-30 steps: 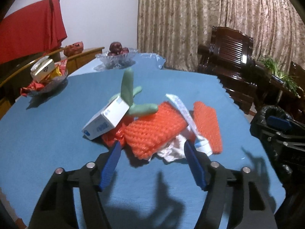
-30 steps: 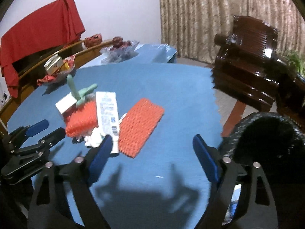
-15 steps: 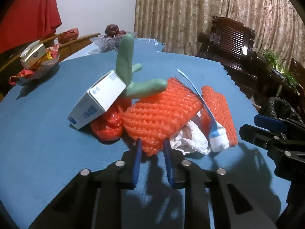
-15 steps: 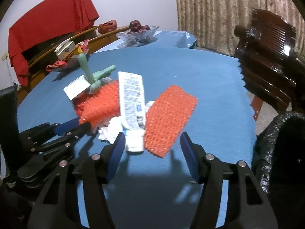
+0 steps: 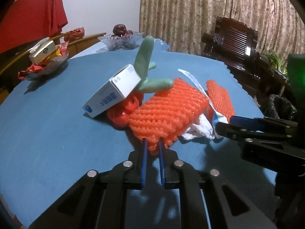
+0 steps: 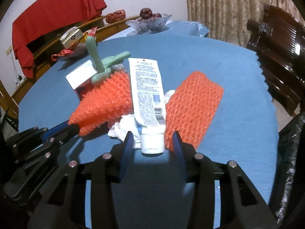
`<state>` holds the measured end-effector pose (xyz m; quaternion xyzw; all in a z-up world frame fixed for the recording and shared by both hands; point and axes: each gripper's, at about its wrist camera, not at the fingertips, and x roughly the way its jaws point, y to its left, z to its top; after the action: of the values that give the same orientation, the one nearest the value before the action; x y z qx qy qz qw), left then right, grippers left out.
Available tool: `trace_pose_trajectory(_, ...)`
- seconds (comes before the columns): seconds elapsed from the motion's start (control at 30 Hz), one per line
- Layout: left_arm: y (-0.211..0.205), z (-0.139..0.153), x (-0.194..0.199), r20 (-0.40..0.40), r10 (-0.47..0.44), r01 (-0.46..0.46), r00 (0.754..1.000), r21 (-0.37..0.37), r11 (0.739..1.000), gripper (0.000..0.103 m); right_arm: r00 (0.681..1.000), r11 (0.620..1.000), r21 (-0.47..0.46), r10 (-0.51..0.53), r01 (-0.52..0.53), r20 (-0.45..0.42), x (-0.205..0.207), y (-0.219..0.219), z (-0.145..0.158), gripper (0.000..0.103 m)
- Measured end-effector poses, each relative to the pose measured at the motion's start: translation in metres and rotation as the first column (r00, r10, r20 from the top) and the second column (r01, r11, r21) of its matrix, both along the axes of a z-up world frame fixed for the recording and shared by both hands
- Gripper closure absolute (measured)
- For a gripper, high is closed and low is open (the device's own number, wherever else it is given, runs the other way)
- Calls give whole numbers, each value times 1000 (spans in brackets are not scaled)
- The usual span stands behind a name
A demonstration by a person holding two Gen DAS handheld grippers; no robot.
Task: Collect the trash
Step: 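Grasp the orange foam net with the left tool while the right tool grasps the toothpaste tube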
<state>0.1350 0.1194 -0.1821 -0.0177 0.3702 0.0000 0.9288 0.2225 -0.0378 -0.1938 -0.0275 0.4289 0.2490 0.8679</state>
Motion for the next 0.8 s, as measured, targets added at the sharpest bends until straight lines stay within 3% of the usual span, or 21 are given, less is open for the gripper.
trace_pose_trajectory(0.1,1,0,3,-5,-2,2,1000,-11,1000,89,1000,1000,-9,7,-7,-7,3,5,-6,65)
trace_pose_trajectory(0.13,2,0,4,-6,0,-1,1000,-17,1000,83,1000,1000,-11,10,-10,-3,3,6,-7,67)
trace_pose_trajectory(0.17,4,-1,6,-9,1,-1,1000,-26,1000,79,1000,1000,-9,13,-13,-5,4,6,-7,76)
trace_pose_trajectory(0.2,5,-1,6,-9,3,-4,1000,-30,1000,73,1000,1000,-5,15,-16,-12,5,5,-7,76)
trace_pose_trajectory(0.27,5,-2,8,-10,6,-6,1000,-32,999,73,1000,1000,5,19,-18,-17,5,2,-6,76)
trace_pose_trajectory(0.33,4,-3,11,-10,-1,0,1000,-30,1000,75,1000,1000,5,21,-21,-10,2,-2,-2,76)
trace_pose_trajectory(0.43,-1,-2,10,-7,-10,10,1000,-16,1000,88,1000,1000,16,17,-17,0,-2,-9,5,76)
trace_pose_trajectory(0.8,-14,19,-12,33,-12,12,999,-9,1000,92,998,998,43,-42,39,56,-25,-48,35,76)
